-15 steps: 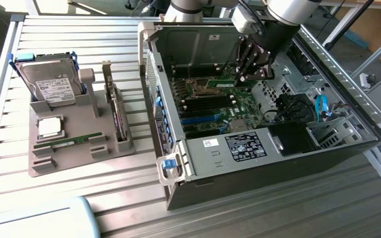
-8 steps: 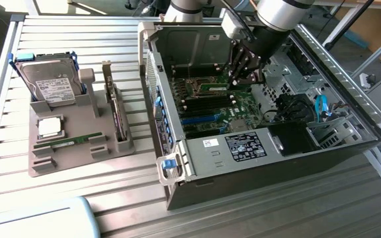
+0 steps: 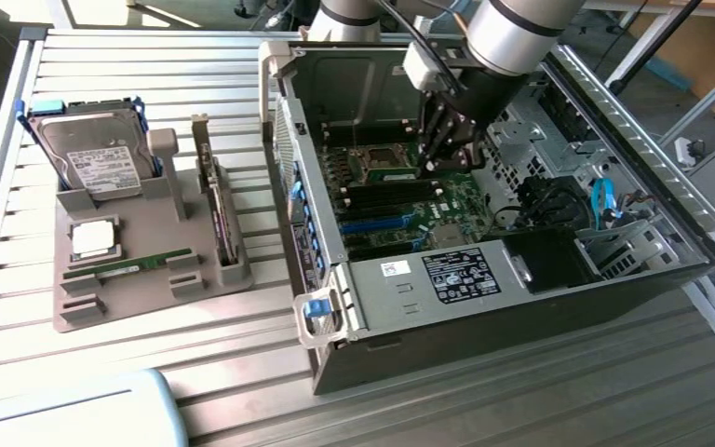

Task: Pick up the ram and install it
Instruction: 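Insert the ram into the slot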

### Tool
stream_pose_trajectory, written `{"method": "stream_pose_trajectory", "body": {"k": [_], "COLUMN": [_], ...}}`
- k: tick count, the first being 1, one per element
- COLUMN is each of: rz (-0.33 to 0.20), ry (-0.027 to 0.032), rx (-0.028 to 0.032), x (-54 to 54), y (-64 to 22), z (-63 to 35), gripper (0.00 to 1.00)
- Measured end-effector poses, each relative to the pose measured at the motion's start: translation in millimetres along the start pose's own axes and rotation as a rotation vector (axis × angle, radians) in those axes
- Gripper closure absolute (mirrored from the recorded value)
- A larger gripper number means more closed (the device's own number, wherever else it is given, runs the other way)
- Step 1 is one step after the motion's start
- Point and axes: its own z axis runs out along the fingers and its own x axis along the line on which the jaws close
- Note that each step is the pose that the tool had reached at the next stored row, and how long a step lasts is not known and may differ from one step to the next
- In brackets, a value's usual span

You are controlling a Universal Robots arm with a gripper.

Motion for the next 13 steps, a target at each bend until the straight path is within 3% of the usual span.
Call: {"method": "stream_pose_trajectory", "body": {"k": [13], "rz": [-0.003], "ry": [0.0001], "rx": [-0.0001], "x": [-8.4], "y": [-3.5], "z": [22.7], "gripper": [0.86]}}
